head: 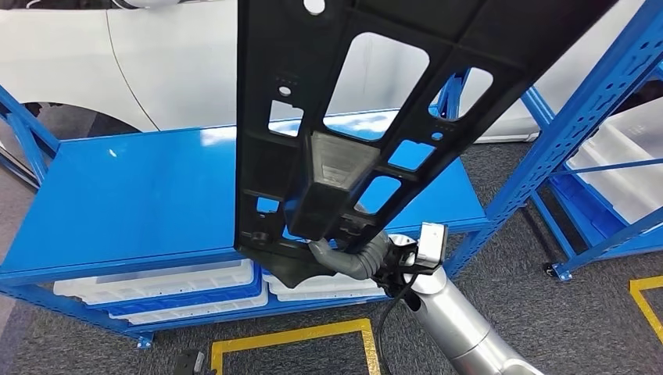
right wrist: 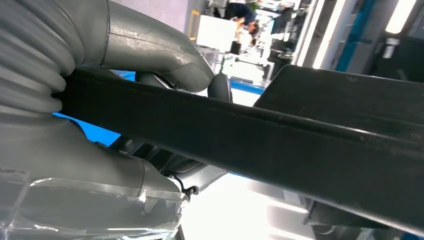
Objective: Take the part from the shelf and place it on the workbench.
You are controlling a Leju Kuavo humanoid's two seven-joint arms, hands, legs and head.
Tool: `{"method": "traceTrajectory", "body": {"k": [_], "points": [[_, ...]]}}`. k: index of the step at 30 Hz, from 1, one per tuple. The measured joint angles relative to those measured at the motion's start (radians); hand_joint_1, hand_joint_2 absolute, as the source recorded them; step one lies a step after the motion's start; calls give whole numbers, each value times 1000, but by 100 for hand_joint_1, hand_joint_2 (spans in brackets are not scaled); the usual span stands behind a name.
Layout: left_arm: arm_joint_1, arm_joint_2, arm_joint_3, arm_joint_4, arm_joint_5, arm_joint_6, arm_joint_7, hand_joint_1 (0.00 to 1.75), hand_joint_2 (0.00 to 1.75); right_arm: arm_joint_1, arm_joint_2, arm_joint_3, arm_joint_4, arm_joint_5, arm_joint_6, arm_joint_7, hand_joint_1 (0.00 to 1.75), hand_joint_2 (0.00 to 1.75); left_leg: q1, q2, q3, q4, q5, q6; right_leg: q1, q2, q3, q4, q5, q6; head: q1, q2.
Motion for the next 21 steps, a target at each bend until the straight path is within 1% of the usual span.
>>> {"method": "traceTrajectory", "body": {"k": [2, 3, 4, 5, 6, 7, 8, 9, 10, 11, 12, 13, 14, 15, 16, 17, 18, 19, 20, 21], "points": [[0, 1, 7, 0, 16, -1, 10, 0, 175, 4, 0, 1, 0, -13, 9, 8, 175, 175, 1, 0, -54, 125, -64, -7, 0, -1, 1, -1, 1, -5, 0, 0], [1, 2, 11, 0, 22, -5, 15, 0, 175, 8, -1, 1, 1, -21, 15, 14, 175, 175, 1, 0, -80, 184, -86, -9, 1, -1, 0, 0, 1, -6, 0, 0], [2, 3, 15, 0, 25, -10, 19, 0, 175, 13, -2, 2, 3, -28, 19, 21, 175, 175, 1, 0, -93, 215, -93, -10, 1, -1, 0, 2, 2, -7, 0, 0], [3, 5, 18, 0, 27, -17, 20, 0, 175, 17, -3, 2, 5, -37, 21, 26, 175, 175, 1, 0, -88, 209, -81, -9, 2, -1, -1, 3, 2, -8, 0, 0], [3, 6, 20, 0, 27, -23, 20, 0, 175, 21, -5, 2, 7, -45, 21, 30, 175, 175, 1, 0, -63, 163, -54, -6, 2, 0, -1, 5, 3, -8, 0, 0], [4, 8, 21, 0, 25, -28, 20, 0, 175, 24, -7, 2, 8, -52, 21, 32, 175, 175, 1, 0, -26, 92, -21, -2, 2, 1, -1, 7, 2, -7, 0, 0], [4, 9, 21, 0, 24, -32, 20, 0, 175, 27, -11, 2, 10, -58, 21, 32, 175, 175, -1, 0, 9, 24, 4, 3, 5, 2, -2, 9, 2, -5, 0, 0], [4, 10, 22, 0, 22, -36, 21, 0, 175, 32, -15, 2, 11, -62, 21, 33, 175, 175, -3, -1, 34, -26, 21, 9, 6, 3, -4, 11, 3, -1, 0, 0], [6, 11, 22, 0, 20, -39, 22, 0, 175, 39, -21, 2, 11, -64, 19, 33, 175, 175, -6, -1, 45, -52, 28, 14, 7, 3, -6, 12, 4, 4, 0, 0], [9, 11, 22, 0, 17, -42, 25, 0, 175, 48, -28, 2, 11, -64, 17, 34, 175, 175, -8, -2, 46, -56, 29, 18, 7, 3, -8, 11, 7, 10, 0, 0], [13, 12, 22, 0, 14, -45, 28, 0, 175, 59, -35, 1, 11, -62, 14, 34, 175, 175, -8, -2, 43, -59, 34, 23, 7, 3, -9, 10, 10, 16, 0, 0], [17, 11, 22, 0, 10, -46, 32, 0, 175, 72, -43, 0, 10, -61, 12, 34, 175, 175, -6, -1, 42, -63, 40, 29, 6, 4, -11, 11, 8, 22, 0, 0], [21, 11, 22, 0, 7, -48, 35, 0, 175, 84, -51, -3, 8, -59, 9, 34, 175, 175, -4, 0, 40, -69, 47, 36, 6, 3, -16, 22, -7, 27, 0, 0], [24, 10, 22, 0, 5, -49, 37, 0, 175, 96, -60, -6, 5, -59, 6, 34, 175, 175, -2, 2, 35, -75, 55, 44, 5, 3, -27, 51, -36, 32, 0, 0], [27, 10, 21, 0, 4, -51, 38, 0, 175, 108, -68, -10, 2, -59, 2, 33, 175, 175, -1, 4, 29, -77, 62, 48, 3, 3, -44, 100, -79, 36, 0, 0], [32, 9, 21, 0, 3, -53, 38, 0, 175, 122, -76, -15, 0, -59, -1, 33, 175, 175, -2, 4, 21, -77, 68, 52, 2, 2, -64, 163, -124, 39, 0, 0], [37, 8, 21, 0, 3, -55, 39, 0, 175, 137, -84, -20, -2, -59, -4, 33, 175, 175, -3, 5, 12, -76, 74, 53, 0, 2, -80, 224, -159, 42, 0, 0], [44, 7, 21, 0, 2, -56, 40, 0, 175, 153, -90, -27, -2, -59, -8, 34, 175, 175, -3, 5, 2, -73, 80, 52, -1, 2, -86, 263, -176, 45, 0, 0], [50, 6, 21, 0, 0, -57, 43, 0, 175, 166, -95, -35, -4, -58, -11, 34, 175, 175, -3, 5, -9, -70, 86, 51, -3, 2, -75, 267, -173, 46, 0, 0], [54, 5, 21, 0, -1, -57, 46, 0, 175, 175, -99, -44, -5, -58, -13, 36, 175, 175, -3, 5, -21, -66, 92, 49, -4, 2, -47, 235, -153, 47, 0, 0]]}}
